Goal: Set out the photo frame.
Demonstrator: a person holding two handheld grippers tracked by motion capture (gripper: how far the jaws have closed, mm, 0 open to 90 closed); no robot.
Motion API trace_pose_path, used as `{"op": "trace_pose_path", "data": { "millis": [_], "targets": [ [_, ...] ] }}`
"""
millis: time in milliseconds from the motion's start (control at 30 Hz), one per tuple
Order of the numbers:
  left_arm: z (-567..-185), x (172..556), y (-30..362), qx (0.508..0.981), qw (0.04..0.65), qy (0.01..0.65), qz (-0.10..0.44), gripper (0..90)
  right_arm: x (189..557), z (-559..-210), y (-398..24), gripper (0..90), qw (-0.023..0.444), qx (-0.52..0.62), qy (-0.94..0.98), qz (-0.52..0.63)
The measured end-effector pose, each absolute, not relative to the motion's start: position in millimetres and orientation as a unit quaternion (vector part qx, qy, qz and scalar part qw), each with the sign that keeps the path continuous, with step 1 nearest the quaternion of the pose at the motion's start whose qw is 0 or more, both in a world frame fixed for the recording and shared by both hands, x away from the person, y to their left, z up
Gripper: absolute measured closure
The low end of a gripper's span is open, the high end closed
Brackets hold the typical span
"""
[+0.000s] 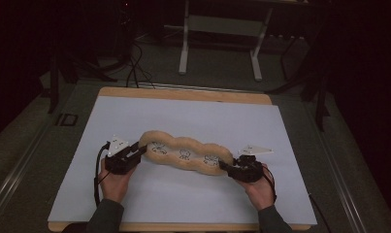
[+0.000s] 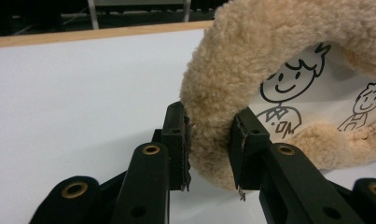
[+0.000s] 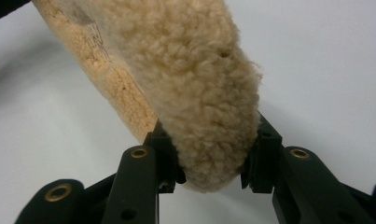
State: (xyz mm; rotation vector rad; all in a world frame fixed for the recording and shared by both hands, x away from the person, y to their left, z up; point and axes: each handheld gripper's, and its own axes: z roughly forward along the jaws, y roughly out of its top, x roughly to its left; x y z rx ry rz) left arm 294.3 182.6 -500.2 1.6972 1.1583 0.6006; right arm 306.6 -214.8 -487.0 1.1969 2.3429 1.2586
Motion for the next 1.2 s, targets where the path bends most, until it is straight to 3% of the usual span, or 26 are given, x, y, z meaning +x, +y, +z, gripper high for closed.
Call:
{"op": "trace_pose_path", "data": {
  "millis": [667, 1200],
  "targets": [
    [-509, 288, 165, 0.689, 0.456, 0.499, 0.260, 70.6, 321, -498, -222, 60.5, 0.121, 0.457, 0.772, 0.425],
    [-518, 292, 165, 0.691, 0.434, 0.531, 0.228, 70.0, 328, -504, -222, 60.2, 0.123, 0.462, 0.764, 0.434]
  ]
}}
